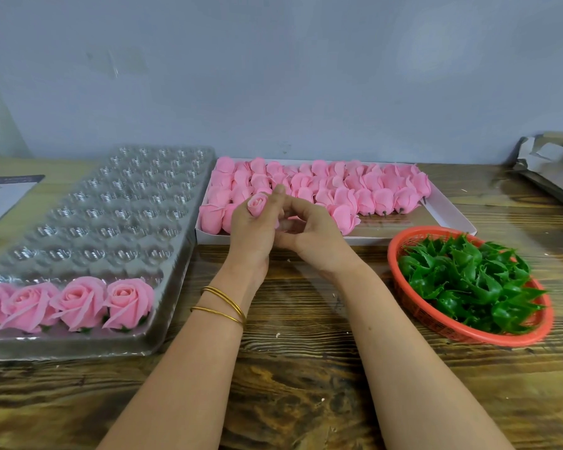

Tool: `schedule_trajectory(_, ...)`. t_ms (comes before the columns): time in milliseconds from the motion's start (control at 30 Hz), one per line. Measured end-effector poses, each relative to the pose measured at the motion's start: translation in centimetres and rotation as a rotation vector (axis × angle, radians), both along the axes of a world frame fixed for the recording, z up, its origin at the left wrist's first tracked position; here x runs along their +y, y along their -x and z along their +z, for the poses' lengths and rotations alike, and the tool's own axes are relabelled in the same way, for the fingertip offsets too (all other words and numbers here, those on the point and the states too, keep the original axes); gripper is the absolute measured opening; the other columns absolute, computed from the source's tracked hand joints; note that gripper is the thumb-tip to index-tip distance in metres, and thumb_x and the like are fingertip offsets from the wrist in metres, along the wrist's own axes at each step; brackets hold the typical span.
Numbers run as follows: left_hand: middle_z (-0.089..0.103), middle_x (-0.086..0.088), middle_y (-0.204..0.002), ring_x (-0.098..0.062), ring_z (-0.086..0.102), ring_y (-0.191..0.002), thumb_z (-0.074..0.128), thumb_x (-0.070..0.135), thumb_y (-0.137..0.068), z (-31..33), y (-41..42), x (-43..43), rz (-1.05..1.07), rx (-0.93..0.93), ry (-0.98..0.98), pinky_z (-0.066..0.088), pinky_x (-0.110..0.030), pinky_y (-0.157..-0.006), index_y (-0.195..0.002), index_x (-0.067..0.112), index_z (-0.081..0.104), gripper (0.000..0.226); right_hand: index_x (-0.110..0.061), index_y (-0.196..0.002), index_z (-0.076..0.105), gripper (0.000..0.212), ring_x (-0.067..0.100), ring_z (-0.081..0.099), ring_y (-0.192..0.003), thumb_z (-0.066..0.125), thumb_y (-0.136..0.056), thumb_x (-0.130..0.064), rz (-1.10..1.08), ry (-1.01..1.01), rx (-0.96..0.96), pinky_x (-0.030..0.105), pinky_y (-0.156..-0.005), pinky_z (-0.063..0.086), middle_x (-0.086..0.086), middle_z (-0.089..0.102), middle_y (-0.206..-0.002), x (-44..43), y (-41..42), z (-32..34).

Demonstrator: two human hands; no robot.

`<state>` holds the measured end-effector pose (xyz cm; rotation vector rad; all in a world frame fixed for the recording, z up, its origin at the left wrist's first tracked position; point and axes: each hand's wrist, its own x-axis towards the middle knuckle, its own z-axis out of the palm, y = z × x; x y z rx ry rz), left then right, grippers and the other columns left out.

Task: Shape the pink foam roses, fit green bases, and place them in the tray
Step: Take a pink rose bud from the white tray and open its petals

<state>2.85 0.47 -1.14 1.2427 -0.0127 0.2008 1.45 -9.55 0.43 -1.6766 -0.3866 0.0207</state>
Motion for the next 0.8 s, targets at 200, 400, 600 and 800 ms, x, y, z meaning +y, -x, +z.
schedule_trajectory(200, 0.070, -0.003, -0.068, -0.019, 0.072, -0.075, 0.068, 0.035, -0.091, -0.11, -0.09, 0.01, 0.003, -0.009, 0.028, 0.057, -0.034, -0.072, -0.062, 0.026, 0.074, 0.031, -0.009, -0.094, 0.056, 0.031, 0.012, 0.053, -0.072, 0.071, -0.076, 0.011, -0.100, 0.057, -0.043, 0.017, -0.069, 0.049, 0.001, 0.056, -0.087, 0.42, -0.12, -0.32)
schedule_trajectory(400, 0.075, -0.001, -0.078, -0.019, 0.074, -0.081, 0.070, 0.028, -0.090, 0.01, 0.03, 0.01, -0.025, -0.043, 0.005, 0.059, -0.033, -0.072, -0.070, 0.024, 0.077, 0.022, -0.013, -0.109, 0.061, 0.038, 0.008, 0.054, -0.072, 0.065, -0.081, 0.012, -0.079, 0.028, -0.053, 0.033, -0.081, 0.054, -0.001, 0.060, -0.090, 0.17, -0.23, -0.26)
schedule_trajectory(600, 0.074, -0.001, -0.076, -0.018, 0.073, -0.073, 0.071, 0.021, -0.089, -0.14, -0.13, 0.10, -0.043, -0.052, 0.003, 0.058, -0.030, -0.067, -0.074, 0.021, 0.076, 0.016, -0.026, -0.113, 0.063, 0.046, 0.026, 0.065, -0.097, 0.062, -0.084, 0.009, -0.027, -0.044, 0.014, 0.036, -0.090, 0.057, 0.015, 0.068, -0.109, -0.04, -0.21, -0.17)
schedule_trajectory(800, 0.076, -0.012, -0.088, -0.028, 0.073, -0.085, 0.072, 0.027, -0.087, -0.47, -0.24, 0.01, -0.016, -0.071, -0.032, 0.059, -0.039, -0.076, -0.090, 0.009, 0.074, 0.017, -0.019, -0.096, 0.068, 0.036, 0.019, 0.068, -0.088, 0.062, -0.066, 0.000, -0.137, -0.077, 0.063, 0.029, -0.080, 0.059, 0.006, 0.070, -0.090, -0.05, -0.46, -0.10)
